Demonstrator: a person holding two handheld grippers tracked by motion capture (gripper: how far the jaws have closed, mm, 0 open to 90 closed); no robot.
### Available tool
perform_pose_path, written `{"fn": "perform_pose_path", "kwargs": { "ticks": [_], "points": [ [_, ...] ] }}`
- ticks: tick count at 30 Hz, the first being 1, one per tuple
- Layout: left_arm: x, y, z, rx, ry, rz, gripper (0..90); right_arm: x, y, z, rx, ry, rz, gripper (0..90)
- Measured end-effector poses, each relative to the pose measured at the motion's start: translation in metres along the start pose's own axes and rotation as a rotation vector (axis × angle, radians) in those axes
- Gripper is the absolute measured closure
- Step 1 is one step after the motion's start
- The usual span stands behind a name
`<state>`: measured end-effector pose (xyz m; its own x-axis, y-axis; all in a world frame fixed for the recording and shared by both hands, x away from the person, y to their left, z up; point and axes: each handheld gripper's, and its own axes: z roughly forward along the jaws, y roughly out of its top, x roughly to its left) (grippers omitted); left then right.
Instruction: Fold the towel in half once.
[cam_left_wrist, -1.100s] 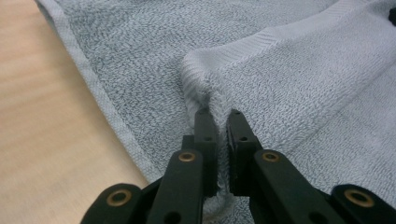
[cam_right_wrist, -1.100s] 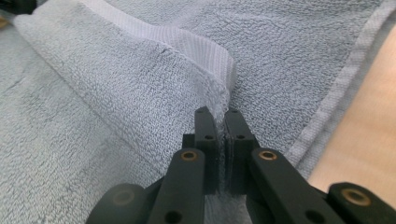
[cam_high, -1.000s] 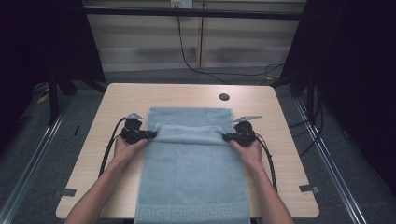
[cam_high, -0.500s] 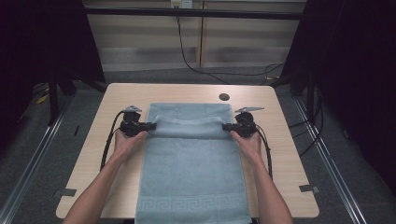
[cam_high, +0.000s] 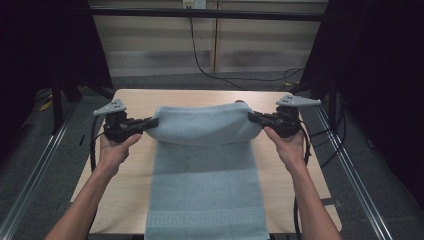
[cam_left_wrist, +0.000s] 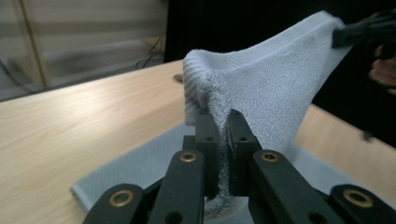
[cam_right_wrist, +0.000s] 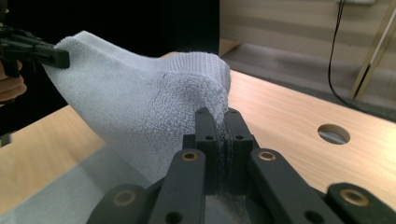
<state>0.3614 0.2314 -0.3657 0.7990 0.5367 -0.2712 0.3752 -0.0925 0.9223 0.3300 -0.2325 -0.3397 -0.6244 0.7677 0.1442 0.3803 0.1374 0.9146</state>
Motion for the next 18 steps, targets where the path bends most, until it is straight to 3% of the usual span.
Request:
{"fn": "perform_pose_path", "kwargs": {
  "ticks": [4,6,9,12,14,18],
  "points": [
    [-0.022,-0.007,-0.015,-0.02,-0.021,0.02,85.9,0.015,-0.001,-0.023,0.007,0.007,-0.045,87.3],
    [-0.029,-0.01,-0.021,-0.032,-0.036,0.02,85.9,0.023,-0.005,-0.035,-0.012,0.025,-0.042,87.3],
    [-0.038,-0.023,-0.026,0.006,-0.029,0.028,85.7,0.036,-0.021,-0.049,-0.034,0.043,-0.042,87.3],
    [-0.043,-0.048,-0.026,0.064,-0.042,0.031,85.6,0.048,-0.051,-0.054,0.014,0.05,-0.041,87.2],
    [-0.046,-0.07,-0.026,0.087,-0.054,-0.004,85.4,0.052,-0.082,-0.054,0.064,0.072,0.0,87.1],
    [-0.053,-0.102,-0.026,0.134,-0.09,-0.015,85.2,0.059,-0.129,-0.052,0.168,0.096,0.032,86.7]
  ]
}}
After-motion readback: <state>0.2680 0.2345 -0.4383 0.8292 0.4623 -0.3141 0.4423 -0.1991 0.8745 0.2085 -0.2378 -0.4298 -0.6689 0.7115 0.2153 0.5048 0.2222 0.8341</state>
